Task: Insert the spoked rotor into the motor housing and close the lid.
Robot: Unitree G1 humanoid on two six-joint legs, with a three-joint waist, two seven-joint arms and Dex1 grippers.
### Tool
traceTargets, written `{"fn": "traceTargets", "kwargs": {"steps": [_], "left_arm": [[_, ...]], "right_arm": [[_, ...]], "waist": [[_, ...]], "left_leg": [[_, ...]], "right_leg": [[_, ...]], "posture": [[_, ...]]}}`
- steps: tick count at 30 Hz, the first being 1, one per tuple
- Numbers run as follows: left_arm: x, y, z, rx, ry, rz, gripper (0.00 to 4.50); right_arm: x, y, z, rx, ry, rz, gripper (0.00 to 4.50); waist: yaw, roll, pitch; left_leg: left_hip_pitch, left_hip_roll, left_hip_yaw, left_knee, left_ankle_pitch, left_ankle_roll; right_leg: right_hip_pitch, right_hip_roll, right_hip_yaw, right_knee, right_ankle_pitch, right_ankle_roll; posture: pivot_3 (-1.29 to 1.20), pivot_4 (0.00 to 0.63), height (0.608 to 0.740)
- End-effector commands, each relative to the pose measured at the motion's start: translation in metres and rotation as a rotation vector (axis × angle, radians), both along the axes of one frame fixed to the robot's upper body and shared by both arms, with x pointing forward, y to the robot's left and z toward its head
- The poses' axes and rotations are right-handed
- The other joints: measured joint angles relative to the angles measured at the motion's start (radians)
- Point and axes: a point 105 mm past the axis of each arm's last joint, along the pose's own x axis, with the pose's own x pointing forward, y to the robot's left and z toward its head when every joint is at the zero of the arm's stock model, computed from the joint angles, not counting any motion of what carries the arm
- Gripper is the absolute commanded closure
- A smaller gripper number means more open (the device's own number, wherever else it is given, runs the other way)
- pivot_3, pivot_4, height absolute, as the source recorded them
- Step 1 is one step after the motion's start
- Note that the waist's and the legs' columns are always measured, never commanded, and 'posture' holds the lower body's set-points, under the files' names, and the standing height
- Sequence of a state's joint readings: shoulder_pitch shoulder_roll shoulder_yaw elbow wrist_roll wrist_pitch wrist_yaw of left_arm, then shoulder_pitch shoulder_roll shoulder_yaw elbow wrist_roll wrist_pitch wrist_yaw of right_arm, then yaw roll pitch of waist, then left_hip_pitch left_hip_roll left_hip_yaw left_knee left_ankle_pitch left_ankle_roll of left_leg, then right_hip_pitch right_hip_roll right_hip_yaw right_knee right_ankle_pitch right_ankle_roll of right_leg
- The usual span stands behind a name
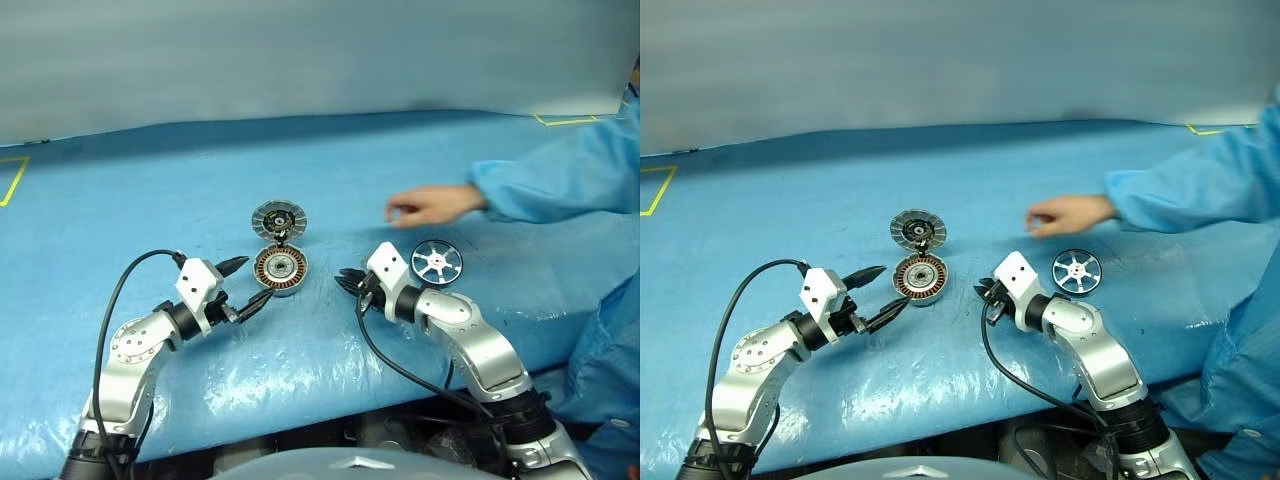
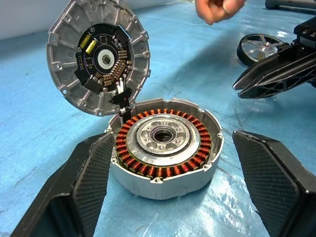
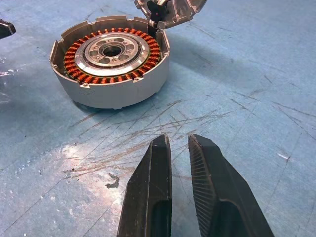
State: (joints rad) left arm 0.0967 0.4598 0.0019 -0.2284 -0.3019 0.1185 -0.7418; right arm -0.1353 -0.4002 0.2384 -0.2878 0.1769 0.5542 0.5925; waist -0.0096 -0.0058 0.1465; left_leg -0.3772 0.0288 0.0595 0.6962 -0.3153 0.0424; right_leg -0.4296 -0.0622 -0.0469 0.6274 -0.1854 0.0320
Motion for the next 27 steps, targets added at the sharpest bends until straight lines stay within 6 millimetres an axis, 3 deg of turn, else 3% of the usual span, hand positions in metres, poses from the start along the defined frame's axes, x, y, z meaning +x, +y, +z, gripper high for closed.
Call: {"fn": "traceTargets", "kwargs": {"steps": [1,8,20,27], "left_arm": [[0.002,-0.001,0.007,-0.01,-0.041,-0.001,0.37],[0.001,-0.002,0.006,-0.014,-0.039,0.0,0.37],[0.002,-0.004,0.005,-0.02,-0.041,-0.004,0.37],[0.003,-0.004,0.005,-0.019,-0.041,0.0,0.37]], "right_arm": [[0.005,0.0,0.016,0.021,-0.064,-0.001,3.83],[0.015,-0.008,0.027,0.06,-0.105,-0.077,3.83],[0.019,-0.01,0.037,0.071,-0.146,-0.093,0.02],[0.027,-0.019,0.042,0.042,-0.177,-0.12,0.02]], "waist": [[0.0,0.0,0.0],[0.0,0.0,0.0],[0.0,0.0,0.0],[0.0,0.0,0.0]], "left_leg": [[0.0,0.0,0.0,0.0,0.0,0.0],[0.0,0.0,0.0,0.0,0.0,0.0],[0.0,0.0,0.0,0.0,0.0,0.0],[0.0,0.0,0.0,0.0,0.0,0.0]], "right_leg": [[0.0,0.0,0.0,0.0,0.0,0.0],[0.0,0.0,0.0,0.0,0.0,0.0],[0.0,0.0,0.0,0.0,0.0,0.0],[0.0,0.0,0.0,0.0,0.0,0.0]], "posture": [[0.0,0.15,0.74],[0.0,0.15,0.74],[0.0,0.15,0.74],[0.0,0.15,0.74]]}}
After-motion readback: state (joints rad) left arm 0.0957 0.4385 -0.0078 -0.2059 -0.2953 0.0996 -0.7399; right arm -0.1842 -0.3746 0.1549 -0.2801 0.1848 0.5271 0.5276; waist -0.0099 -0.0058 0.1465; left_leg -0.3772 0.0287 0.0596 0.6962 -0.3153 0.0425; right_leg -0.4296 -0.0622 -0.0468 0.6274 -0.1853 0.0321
